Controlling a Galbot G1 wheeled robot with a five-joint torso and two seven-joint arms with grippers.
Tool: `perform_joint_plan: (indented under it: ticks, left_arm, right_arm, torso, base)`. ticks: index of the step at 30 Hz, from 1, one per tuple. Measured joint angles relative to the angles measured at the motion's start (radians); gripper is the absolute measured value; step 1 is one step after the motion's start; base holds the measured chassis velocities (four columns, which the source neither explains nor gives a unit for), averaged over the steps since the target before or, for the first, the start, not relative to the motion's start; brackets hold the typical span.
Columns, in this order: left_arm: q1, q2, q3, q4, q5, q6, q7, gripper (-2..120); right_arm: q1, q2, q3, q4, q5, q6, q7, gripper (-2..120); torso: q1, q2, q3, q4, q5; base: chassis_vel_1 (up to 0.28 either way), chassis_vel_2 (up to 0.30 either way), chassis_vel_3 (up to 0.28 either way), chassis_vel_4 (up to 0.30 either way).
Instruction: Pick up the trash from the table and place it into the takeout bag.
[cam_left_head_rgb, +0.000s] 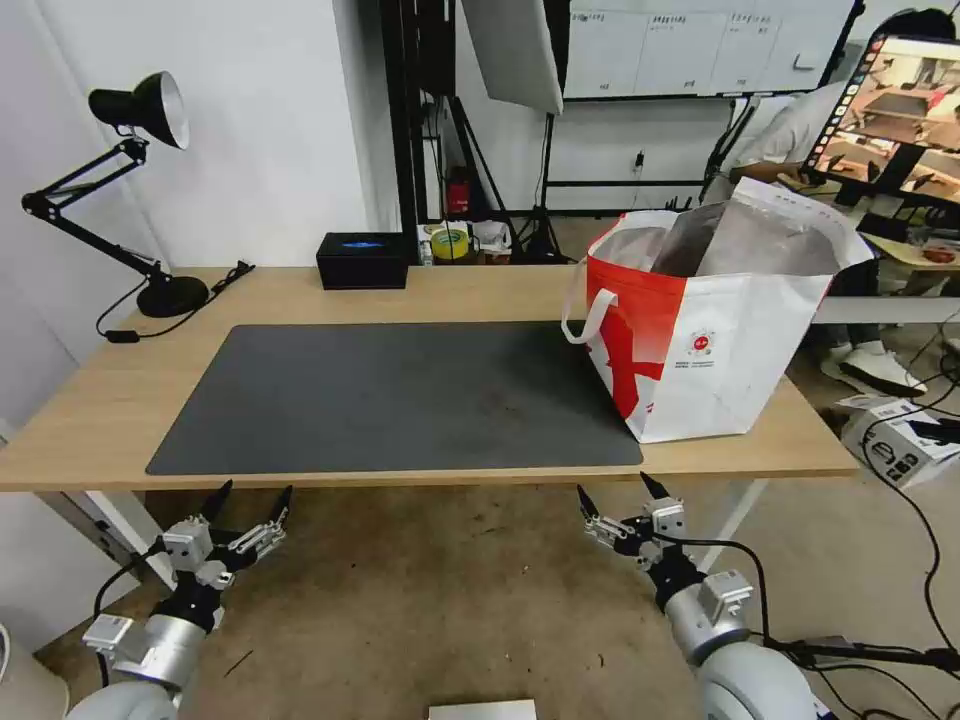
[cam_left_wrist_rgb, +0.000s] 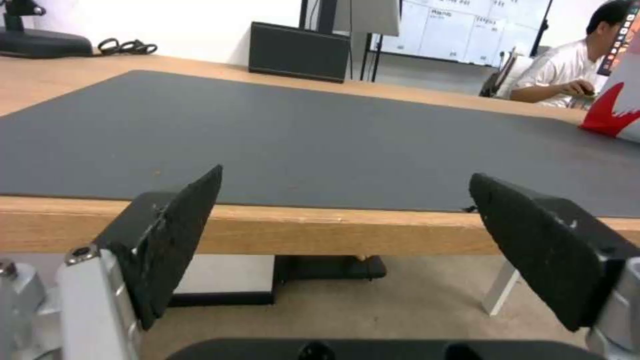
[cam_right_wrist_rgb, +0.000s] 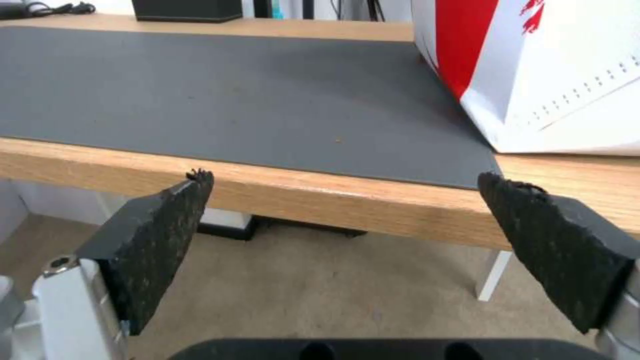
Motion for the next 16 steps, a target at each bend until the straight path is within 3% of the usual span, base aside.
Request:
perform_joint_plan:
  ticks: [16]
  left_arm:
    - [-0.001,0.002,-0.001,-0.001,-0.002,0.003,-0.002,100]
  right_arm:
    - [0.0,0.0,0.0,0.0,0.0,0.0,0.0,100]
  torso:
    - [0.0,0.0,0.0,0.0,0.0]
  base:
    - [0.0,0.0,0.0,0.0]
